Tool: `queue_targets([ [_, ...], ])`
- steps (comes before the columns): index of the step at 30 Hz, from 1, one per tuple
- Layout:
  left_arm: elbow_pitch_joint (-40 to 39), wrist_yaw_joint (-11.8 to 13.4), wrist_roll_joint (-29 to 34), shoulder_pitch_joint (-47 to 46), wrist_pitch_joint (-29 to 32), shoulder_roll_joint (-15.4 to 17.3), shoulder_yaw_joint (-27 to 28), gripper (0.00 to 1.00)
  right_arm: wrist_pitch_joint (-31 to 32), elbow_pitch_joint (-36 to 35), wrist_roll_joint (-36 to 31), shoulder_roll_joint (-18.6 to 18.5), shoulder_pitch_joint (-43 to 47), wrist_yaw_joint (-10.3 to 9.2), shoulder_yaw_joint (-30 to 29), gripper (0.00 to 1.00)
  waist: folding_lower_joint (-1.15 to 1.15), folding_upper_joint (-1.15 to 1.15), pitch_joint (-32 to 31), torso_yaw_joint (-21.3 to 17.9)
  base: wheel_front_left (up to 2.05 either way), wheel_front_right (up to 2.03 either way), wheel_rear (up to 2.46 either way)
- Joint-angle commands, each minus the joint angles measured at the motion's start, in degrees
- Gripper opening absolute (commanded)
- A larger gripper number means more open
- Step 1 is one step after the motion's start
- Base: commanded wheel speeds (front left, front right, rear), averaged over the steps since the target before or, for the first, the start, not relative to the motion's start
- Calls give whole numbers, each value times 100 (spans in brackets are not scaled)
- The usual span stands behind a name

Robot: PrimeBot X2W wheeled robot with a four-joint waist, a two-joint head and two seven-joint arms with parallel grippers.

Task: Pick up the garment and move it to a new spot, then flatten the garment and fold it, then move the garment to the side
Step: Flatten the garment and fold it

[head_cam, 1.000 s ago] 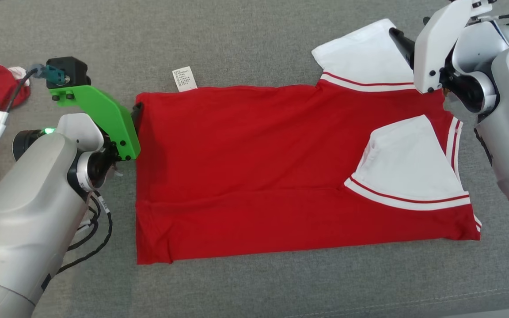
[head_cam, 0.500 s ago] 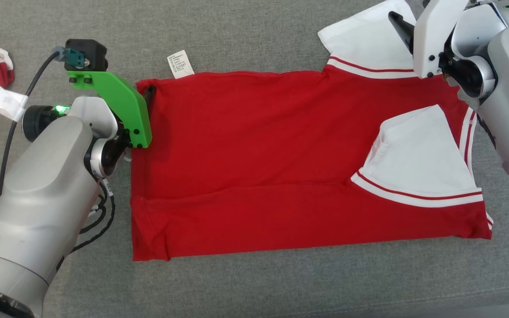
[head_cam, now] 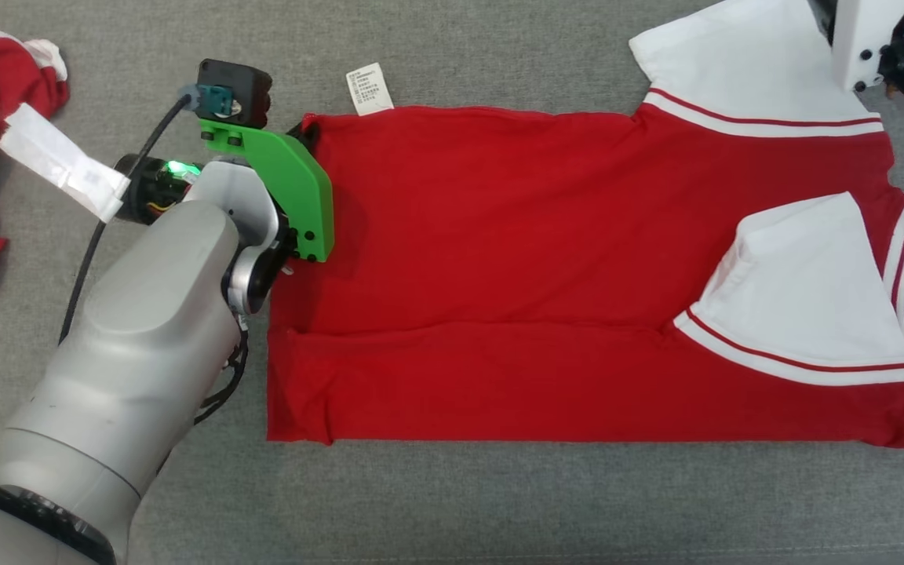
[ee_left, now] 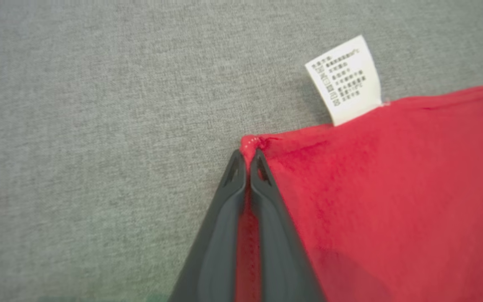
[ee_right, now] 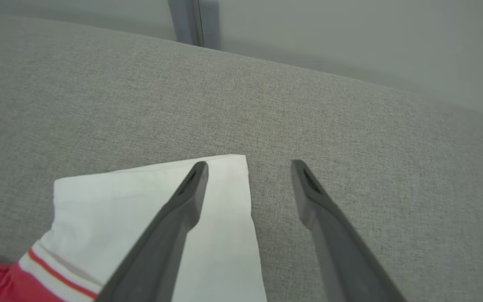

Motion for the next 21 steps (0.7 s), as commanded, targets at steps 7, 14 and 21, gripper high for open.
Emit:
queue_targets([
  [7,19,-112,116,33,-269,-412,-204,0,198,607,-252,-118,-220,-4,47,100,-1,0,344,495,0,0,0],
  [14,104,-182,137,25,-357,-512,-264,0,687,819,-268,-108,-120,-1,387,62,-1,0,433,616,0,0,0],
  [21,160,30,232,-114,-925,-402,-73,0,21,728,-264,-141,-200,-9,262,0,-1,0,285,496,0,0,0],
])
